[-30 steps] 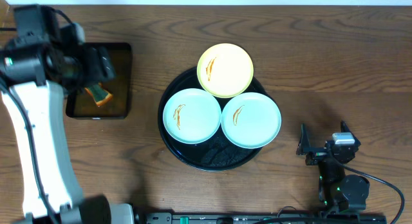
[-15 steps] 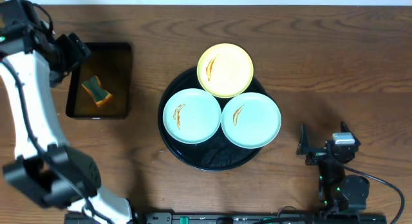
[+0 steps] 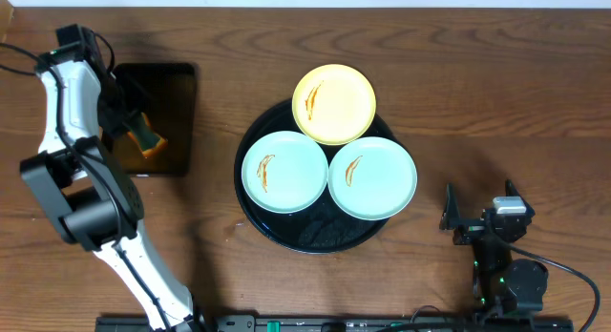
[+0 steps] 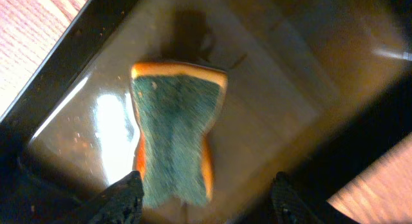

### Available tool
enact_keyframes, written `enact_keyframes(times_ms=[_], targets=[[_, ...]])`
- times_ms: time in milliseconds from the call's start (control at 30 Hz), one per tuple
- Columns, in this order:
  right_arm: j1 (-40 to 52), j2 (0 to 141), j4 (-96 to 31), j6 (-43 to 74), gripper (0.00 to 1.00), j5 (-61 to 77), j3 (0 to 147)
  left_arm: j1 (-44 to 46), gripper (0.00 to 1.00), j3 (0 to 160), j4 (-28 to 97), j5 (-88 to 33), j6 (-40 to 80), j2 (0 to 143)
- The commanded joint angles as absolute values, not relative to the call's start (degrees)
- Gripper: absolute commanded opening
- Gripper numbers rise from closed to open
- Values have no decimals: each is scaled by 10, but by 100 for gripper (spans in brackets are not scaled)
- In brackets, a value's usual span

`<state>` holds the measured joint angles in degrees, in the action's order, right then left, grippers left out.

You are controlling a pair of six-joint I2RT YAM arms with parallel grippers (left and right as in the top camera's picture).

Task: Clean dirty plates on tray and stack at the side
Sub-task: 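Lower the left gripper and close it on the green sponge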

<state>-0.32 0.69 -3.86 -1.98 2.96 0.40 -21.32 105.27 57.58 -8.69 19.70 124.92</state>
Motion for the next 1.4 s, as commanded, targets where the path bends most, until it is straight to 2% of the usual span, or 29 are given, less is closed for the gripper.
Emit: enact_keyframes(times_ms=[0,167,400,600,700,933,1100,1367], targets=[[-8,4,-41,-24,99,28,3,-215,63,1062,573,-41,188,1271],[-8,4,-41,-24,99,28,3,-215,63,1060,571,-36,124,1289],[-8,4,-41,-24,99,28,3,-215,62,1023,554,-36,96,1290],[-8,4,-41,-24,99,28,3,-215,56,988,527,-54,96,1290],[-8,4,-41,-24,99,28,3,-215,44,985,526,-55,96,1290],[-8,4,-41,-24,99,28,3,-215,8,985,524,-55,96,1286],[-8,4,-41,-24,99,28,3,-215,7,995,531,-57,97,1259],[-8,4,-41,-24,99,28,3,-214,7,999,504,-134,97,1120]])
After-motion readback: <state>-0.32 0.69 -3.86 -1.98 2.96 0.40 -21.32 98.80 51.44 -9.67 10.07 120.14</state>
